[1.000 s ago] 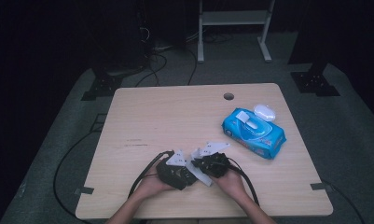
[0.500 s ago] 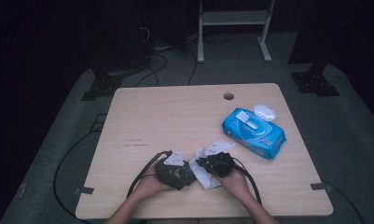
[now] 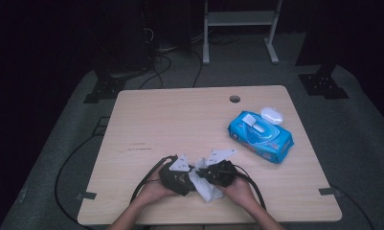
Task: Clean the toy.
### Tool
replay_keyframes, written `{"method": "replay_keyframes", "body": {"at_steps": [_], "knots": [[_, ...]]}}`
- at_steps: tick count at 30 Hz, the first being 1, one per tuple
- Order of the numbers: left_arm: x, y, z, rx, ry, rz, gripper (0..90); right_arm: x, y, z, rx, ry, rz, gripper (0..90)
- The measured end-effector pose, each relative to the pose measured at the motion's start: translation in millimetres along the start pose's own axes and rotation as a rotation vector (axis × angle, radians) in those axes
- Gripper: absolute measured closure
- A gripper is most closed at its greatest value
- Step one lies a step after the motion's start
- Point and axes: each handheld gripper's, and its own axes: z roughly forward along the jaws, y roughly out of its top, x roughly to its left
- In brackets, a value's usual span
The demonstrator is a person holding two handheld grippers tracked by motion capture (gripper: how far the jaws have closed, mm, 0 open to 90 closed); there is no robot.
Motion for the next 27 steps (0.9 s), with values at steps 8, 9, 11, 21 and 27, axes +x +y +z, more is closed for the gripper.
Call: {"method": "replay_keyframes", "body": {"at_steps": [8,9,11,21,27], "knots": [[0.0,0.1,-0.2,-0.001,0.003,0.005,24.8,-17.7,-9.5,-18.6,0.023,-0.086,0.018,87.0],[0.6,0.0,-0.8,0.0,0.0,0.005,24.7,-23.6,-12.7,-23.0,0.021,-0.097,0.028,87.0],[0.4,0.2,-0.9,-0.007,0.004,0.003,24.8,-33.6,-17.2,-30.5,0.031,-0.113,0.06,87.0],[-1.5,0.4,0.8,0.003,0.014,0.007,24.8,-19.5,-9.0,-19.7,0.033,-0.067,-0.01,86.9],[-0.1,1.1,-0.8,-0.005,0.011,0.01,24.8,-41.2,-24.2,-39.7,0.044,-0.132,0.069,86.8]]}}
